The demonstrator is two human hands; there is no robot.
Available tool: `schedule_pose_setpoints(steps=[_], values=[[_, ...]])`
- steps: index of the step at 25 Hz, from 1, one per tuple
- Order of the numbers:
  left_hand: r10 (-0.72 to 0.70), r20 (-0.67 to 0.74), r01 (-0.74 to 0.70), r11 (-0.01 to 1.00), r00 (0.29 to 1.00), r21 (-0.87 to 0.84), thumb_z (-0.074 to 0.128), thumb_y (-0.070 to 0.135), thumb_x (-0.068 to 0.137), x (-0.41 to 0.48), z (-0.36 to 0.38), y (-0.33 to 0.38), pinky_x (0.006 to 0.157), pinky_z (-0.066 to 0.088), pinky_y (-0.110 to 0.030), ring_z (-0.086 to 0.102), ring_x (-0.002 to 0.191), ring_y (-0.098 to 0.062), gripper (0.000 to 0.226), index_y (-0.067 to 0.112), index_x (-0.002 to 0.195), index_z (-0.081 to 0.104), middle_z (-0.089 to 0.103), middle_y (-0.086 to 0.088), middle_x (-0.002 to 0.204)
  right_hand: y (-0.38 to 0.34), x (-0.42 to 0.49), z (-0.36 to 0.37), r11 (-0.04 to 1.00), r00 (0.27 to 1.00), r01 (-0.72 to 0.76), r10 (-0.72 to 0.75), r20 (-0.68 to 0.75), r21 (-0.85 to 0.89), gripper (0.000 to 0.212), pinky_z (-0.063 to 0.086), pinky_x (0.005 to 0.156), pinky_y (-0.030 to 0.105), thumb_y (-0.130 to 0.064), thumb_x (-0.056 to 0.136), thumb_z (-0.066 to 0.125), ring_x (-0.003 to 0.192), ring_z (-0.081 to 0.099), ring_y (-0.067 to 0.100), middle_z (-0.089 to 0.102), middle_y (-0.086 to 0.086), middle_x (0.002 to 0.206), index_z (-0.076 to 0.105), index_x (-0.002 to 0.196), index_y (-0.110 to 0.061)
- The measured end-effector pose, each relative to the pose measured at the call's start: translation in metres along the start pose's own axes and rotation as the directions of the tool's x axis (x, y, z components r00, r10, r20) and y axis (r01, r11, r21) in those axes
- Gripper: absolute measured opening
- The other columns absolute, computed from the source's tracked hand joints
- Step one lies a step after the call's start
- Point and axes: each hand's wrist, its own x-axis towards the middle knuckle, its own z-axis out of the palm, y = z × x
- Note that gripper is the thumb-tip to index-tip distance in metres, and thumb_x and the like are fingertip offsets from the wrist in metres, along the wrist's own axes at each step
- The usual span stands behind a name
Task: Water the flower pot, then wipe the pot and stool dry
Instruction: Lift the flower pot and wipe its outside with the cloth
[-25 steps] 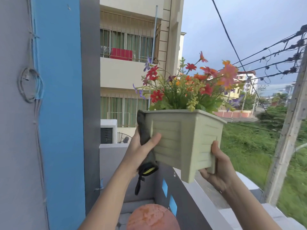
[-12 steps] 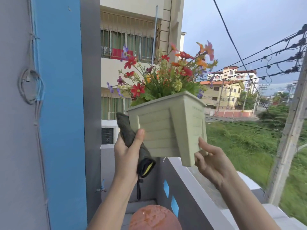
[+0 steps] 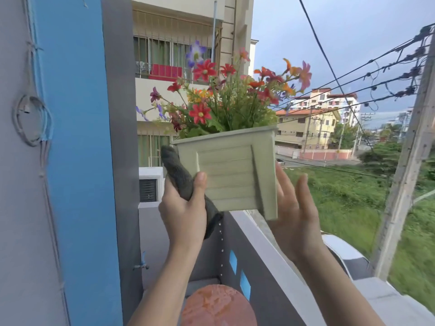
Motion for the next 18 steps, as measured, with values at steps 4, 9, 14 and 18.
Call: schedule_pose_setpoints(steps=[4, 9, 14, 18], values=[[0.108, -0.025, -0.101, 0.976, 0.994, 0.191, 0.06, 0.04, 0.087, -0.013, 0.012, 0.009, 0.071, 0.041, -0.027, 0.058, 0.08, -0.018, 0.041, 0.011, 0.116, 0.057, 0.061, 0.014, 0.079, 0.002, 0.003, 0.002, 0.974, 0.999, -0.033, 0.025, -0.038, -0.224, 0.092, 0.058, 0.079, 0.034, -0.058, 0.065, 0.075, 0.114, 0.063, 0.014, 0.061, -0.009, 0.131, 0.031, 0.144, -0.039], [0.262, 0.054, -0.264, 0.903, 0.964, 0.339, 0.039, 0.058, 0.086, -0.02, 0.019, 0.008, 0.077, 0.045, -0.035, 0.061, 0.096, -0.032, 0.064, 0.018, 0.137, 0.046, 0.069, -0.008, 0.107, 0.009, 0.007, 0.001, 0.981, 0.979, 0.056, -0.09, -0.183, -0.184, 0.058, 0.059, 0.08, 0.045, -0.043, 0.074, 0.064, 0.099, 0.07, 0.017, 0.07, -0.004, 0.114, 0.051, 0.129, -0.033], [0.442, 0.3, -0.529, 0.609, 0.845, 0.591, 0.032, 0.048, 0.096, -0.038, 0.017, 0.001, 0.054, 0.055, -0.044, 0.064, 0.095, -0.044, 0.043, 0.038, 0.138, 0.038, 0.041, -0.03, 0.14, 0.004, 0.005, 0.002, 0.989, 0.981, 0.108, -0.123, -0.15, -0.104, 0.048, 0.059, 0.074, 0.037, -0.044, 0.073, 0.062, 0.095, 0.07, 0.014, 0.072, -0.003, 0.11, 0.056, 0.119, -0.034], [0.587, 0.444, -0.705, 0.344, 0.677, 0.62, 0.048, 0.038, 0.096, -0.041, 0.009, -0.023, 0.051, 0.056, -0.045, 0.064, 0.096, -0.045, 0.035, 0.037, 0.131, 0.046, 0.029, -0.035, 0.142, -0.001, 0.009, -0.002, 0.993, 0.983, 0.107, -0.114, -0.144, -0.054, 0.069, 0.059, 0.069, 0.034, -0.05, 0.066, 0.069, 0.097, 0.069, 0.018, 0.07, 0.001, 0.116, 0.051, 0.13, -0.031]])
